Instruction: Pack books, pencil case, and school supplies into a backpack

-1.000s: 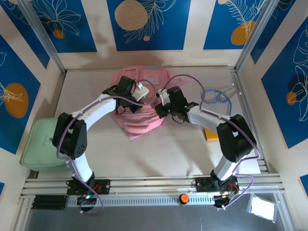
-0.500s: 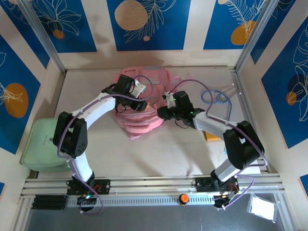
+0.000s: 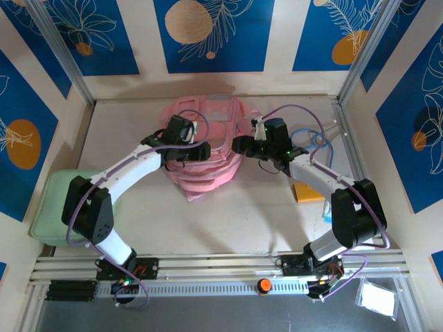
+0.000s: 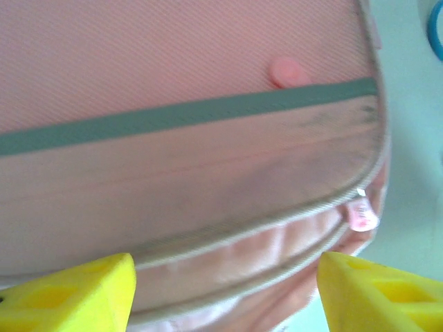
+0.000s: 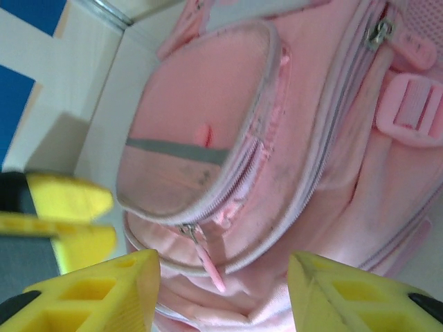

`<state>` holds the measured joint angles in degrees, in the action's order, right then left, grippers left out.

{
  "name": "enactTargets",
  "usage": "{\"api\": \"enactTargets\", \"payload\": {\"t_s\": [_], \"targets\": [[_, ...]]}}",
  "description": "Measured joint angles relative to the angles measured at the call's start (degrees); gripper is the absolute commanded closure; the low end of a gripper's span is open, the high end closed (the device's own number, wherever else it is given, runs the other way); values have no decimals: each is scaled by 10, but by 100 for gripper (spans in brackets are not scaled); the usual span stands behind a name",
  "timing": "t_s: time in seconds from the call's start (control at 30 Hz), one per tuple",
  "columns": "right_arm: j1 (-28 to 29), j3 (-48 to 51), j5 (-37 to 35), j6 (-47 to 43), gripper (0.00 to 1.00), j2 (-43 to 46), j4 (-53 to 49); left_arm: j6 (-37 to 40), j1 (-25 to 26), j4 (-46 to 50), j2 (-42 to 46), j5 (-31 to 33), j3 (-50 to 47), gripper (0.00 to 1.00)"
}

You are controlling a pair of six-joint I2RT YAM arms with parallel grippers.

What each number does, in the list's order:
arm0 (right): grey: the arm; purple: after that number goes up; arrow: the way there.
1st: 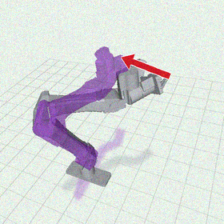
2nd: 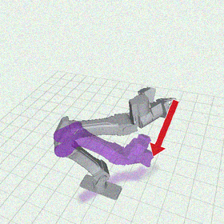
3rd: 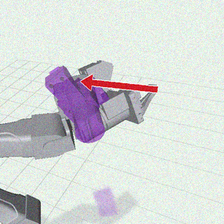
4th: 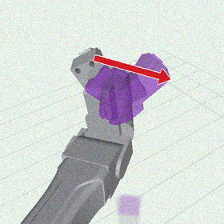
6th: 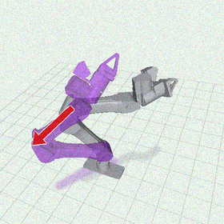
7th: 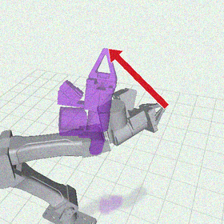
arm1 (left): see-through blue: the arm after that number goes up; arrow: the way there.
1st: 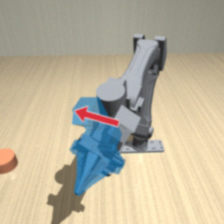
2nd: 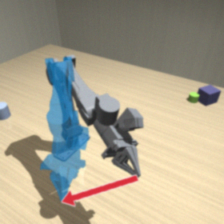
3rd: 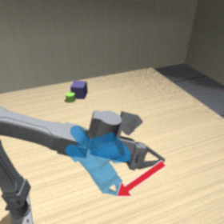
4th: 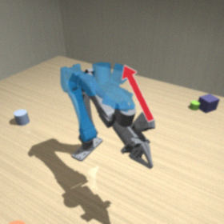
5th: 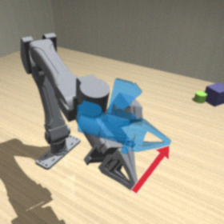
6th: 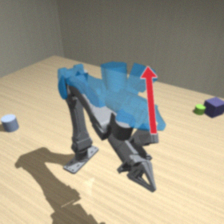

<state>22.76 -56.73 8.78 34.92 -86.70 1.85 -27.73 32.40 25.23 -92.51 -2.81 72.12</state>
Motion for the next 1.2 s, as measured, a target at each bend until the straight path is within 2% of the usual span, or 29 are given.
{"api": "enactTargets", "payload": {"t_s": [0.13, 0.3, 0.5, 0.77, 0.87, 1.07, 1.2], "targets": [[-18, -3, -9, 32, 47, 0, -6, -73, 61, 14, -10, 57, 16, 35], [-41, 0, -19, 61, 47, 0, -15, -144, 116, 59, -69, 138, 102, 37], [-57, 25, -28, 73, 47, 17, -20, -190, 140, 120, -153, 190, 200, 41], [-63, 32, -28, 76, 47, 30, -25, -215, 155, 180, -221, 252, 261, 50], [-63, 32, -28, 76, 47, 30, -25, -219, 158, 192, -228, 265, 270, 55], [-63, 32, -28, 76, 47, 30, -25, -232, 159, 206, -232, 288, 281, 81], [-63, 32, -28, 76, 47, 30, -25, -231, 159, 207, -232, 290, 281, 93]]}}
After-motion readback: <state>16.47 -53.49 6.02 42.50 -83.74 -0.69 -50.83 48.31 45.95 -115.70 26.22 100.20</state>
